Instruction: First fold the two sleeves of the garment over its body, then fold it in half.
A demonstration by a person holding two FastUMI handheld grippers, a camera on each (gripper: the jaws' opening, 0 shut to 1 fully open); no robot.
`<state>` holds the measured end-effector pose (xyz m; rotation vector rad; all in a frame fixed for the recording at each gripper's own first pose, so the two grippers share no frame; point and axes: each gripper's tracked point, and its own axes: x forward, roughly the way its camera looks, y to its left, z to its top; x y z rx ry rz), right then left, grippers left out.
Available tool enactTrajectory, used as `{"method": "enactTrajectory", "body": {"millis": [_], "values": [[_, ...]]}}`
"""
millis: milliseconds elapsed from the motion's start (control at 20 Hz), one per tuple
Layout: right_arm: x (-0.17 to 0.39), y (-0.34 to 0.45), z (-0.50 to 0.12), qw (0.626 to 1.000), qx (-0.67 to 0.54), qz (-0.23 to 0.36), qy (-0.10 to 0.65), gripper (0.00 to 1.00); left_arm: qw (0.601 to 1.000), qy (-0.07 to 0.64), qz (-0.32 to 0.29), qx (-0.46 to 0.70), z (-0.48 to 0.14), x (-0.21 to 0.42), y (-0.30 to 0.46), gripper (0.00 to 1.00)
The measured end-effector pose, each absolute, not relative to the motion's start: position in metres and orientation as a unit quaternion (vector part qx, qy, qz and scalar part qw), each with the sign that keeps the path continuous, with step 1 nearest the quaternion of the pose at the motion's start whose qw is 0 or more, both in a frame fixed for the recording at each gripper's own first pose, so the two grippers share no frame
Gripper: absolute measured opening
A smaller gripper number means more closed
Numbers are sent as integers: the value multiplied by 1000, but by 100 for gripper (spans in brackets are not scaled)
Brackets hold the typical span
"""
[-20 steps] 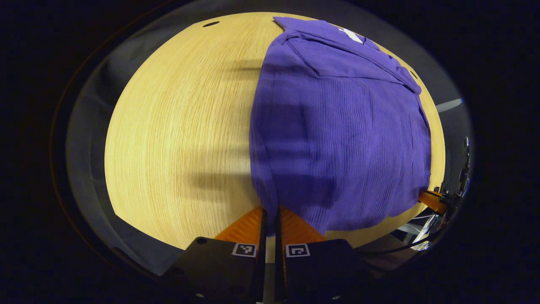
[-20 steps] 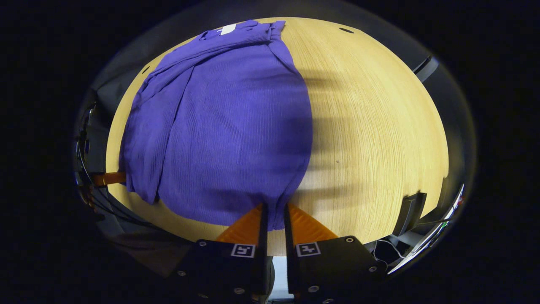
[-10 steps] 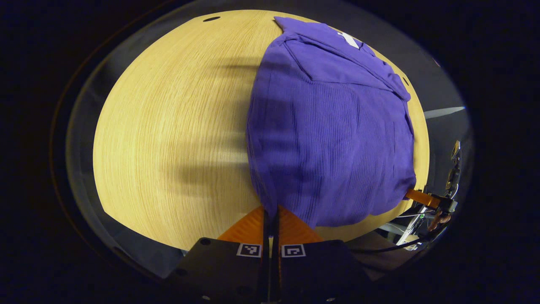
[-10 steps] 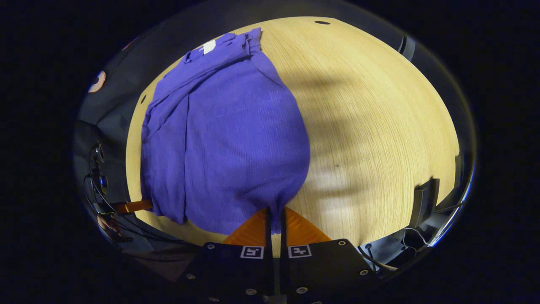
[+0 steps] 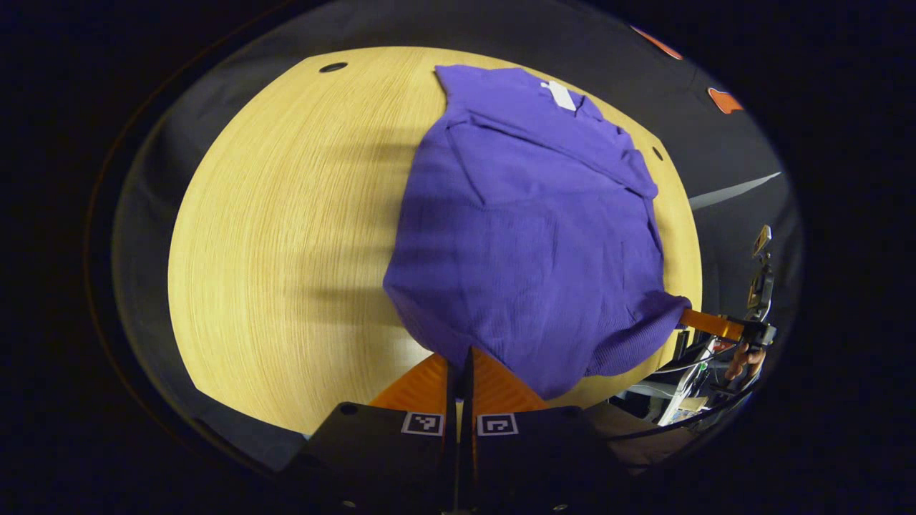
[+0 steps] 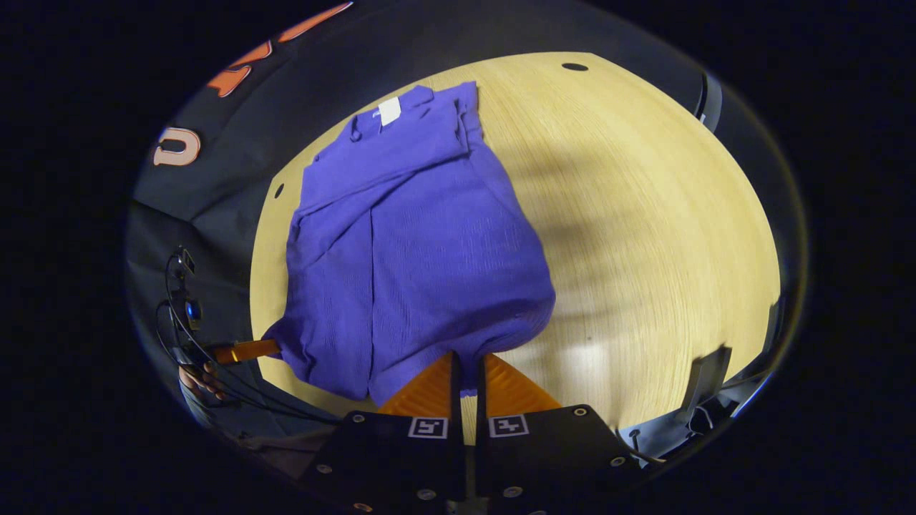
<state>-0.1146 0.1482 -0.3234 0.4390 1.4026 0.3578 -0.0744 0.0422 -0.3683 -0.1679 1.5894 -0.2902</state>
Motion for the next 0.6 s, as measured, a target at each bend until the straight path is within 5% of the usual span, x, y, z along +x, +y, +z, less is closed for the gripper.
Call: {"method": "enactTrajectory", "body": {"millis": [600], "values": [[-24, 154, -272, 762, 191, 196, 587, 6, 730, 659, -179, -33, -319, 39, 6, 3]]}}
